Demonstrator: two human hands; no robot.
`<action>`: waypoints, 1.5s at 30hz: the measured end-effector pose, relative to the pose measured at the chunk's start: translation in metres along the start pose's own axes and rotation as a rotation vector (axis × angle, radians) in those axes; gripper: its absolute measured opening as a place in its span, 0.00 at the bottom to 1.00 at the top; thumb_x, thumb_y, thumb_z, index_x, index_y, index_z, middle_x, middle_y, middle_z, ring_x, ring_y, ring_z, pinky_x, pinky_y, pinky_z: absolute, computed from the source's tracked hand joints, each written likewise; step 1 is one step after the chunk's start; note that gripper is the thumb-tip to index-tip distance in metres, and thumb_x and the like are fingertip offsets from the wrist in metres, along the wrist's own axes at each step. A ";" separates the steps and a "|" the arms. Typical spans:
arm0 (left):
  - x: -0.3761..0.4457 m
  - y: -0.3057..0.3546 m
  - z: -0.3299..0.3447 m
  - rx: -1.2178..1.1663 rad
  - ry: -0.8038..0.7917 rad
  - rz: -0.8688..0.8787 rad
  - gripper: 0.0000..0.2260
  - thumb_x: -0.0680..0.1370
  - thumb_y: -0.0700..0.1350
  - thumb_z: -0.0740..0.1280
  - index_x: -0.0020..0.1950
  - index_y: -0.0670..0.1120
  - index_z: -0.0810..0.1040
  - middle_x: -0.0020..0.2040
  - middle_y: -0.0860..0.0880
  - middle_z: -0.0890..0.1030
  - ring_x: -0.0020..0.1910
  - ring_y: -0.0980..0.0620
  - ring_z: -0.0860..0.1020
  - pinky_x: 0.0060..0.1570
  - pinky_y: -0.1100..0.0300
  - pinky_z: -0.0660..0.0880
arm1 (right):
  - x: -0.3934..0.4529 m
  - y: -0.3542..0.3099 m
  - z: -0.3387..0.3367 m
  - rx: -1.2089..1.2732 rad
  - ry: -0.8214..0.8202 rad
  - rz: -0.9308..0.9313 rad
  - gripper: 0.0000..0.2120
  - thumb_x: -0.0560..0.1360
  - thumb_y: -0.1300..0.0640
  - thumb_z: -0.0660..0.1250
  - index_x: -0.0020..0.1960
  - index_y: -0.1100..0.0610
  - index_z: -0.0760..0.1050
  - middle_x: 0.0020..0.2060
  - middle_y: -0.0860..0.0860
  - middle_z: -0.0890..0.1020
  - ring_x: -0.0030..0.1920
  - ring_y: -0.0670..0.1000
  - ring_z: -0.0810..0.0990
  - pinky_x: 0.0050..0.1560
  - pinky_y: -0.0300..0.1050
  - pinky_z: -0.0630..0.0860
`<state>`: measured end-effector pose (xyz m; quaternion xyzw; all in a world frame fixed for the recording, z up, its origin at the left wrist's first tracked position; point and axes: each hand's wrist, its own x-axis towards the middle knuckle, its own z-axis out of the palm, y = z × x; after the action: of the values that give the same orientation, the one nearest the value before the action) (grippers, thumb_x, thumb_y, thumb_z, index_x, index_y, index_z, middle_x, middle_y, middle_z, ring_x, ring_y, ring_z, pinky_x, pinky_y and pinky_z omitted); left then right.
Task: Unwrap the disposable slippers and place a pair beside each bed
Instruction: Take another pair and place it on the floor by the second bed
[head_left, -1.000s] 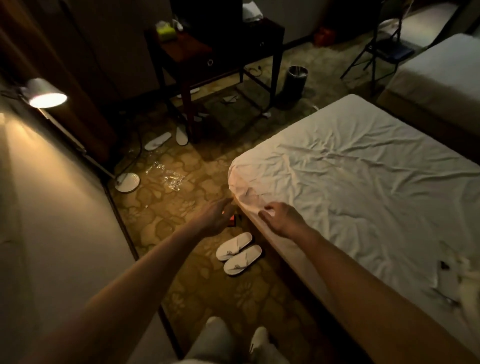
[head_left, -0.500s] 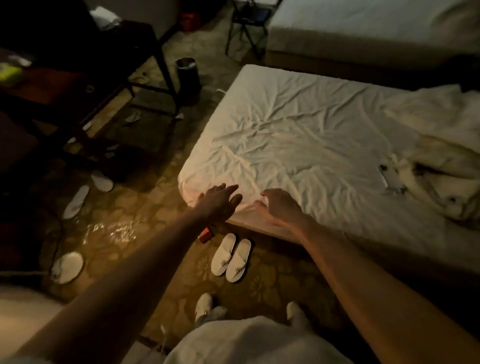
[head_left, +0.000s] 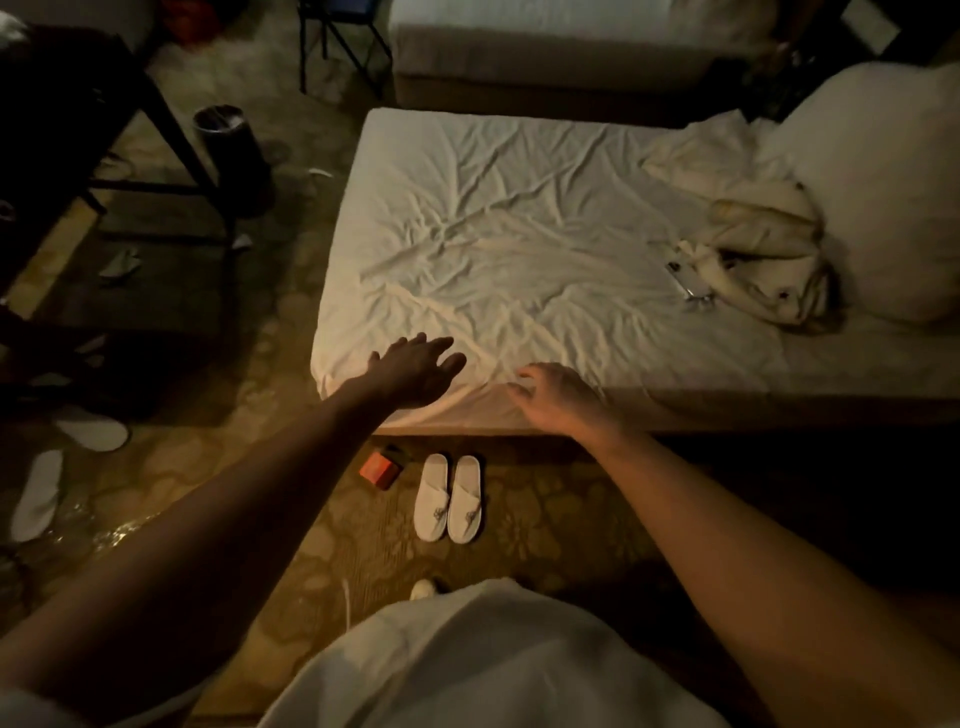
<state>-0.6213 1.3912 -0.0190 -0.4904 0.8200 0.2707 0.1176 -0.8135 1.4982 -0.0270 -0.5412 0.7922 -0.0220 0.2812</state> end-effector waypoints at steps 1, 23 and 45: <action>-0.002 -0.001 0.000 0.007 -0.010 -0.001 0.28 0.83 0.64 0.50 0.81 0.55 0.58 0.83 0.43 0.56 0.80 0.38 0.58 0.74 0.32 0.56 | 0.000 -0.002 -0.001 0.001 -0.001 0.005 0.26 0.81 0.40 0.61 0.73 0.55 0.72 0.72 0.57 0.75 0.72 0.59 0.72 0.72 0.53 0.69; 0.013 0.001 -0.005 0.004 -0.009 -0.051 0.28 0.83 0.64 0.50 0.81 0.55 0.58 0.83 0.45 0.56 0.81 0.40 0.54 0.74 0.32 0.51 | 0.043 -0.008 -0.002 -0.068 -0.011 -0.102 0.28 0.81 0.38 0.58 0.74 0.54 0.70 0.70 0.56 0.75 0.71 0.58 0.71 0.70 0.59 0.70; 0.062 -0.021 0.022 -0.117 -0.058 -0.081 0.27 0.83 0.63 0.49 0.81 0.56 0.57 0.83 0.45 0.54 0.82 0.41 0.51 0.75 0.31 0.47 | 0.104 -0.004 0.024 -0.070 -0.053 -0.121 0.28 0.82 0.39 0.55 0.77 0.52 0.66 0.77 0.55 0.68 0.78 0.57 0.63 0.77 0.59 0.62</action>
<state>-0.6347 1.3501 -0.0728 -0.5210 0.7785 0.3275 0.1233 -0.8251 1.4127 -0.0895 -0.5982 0.7504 0.0033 0.2811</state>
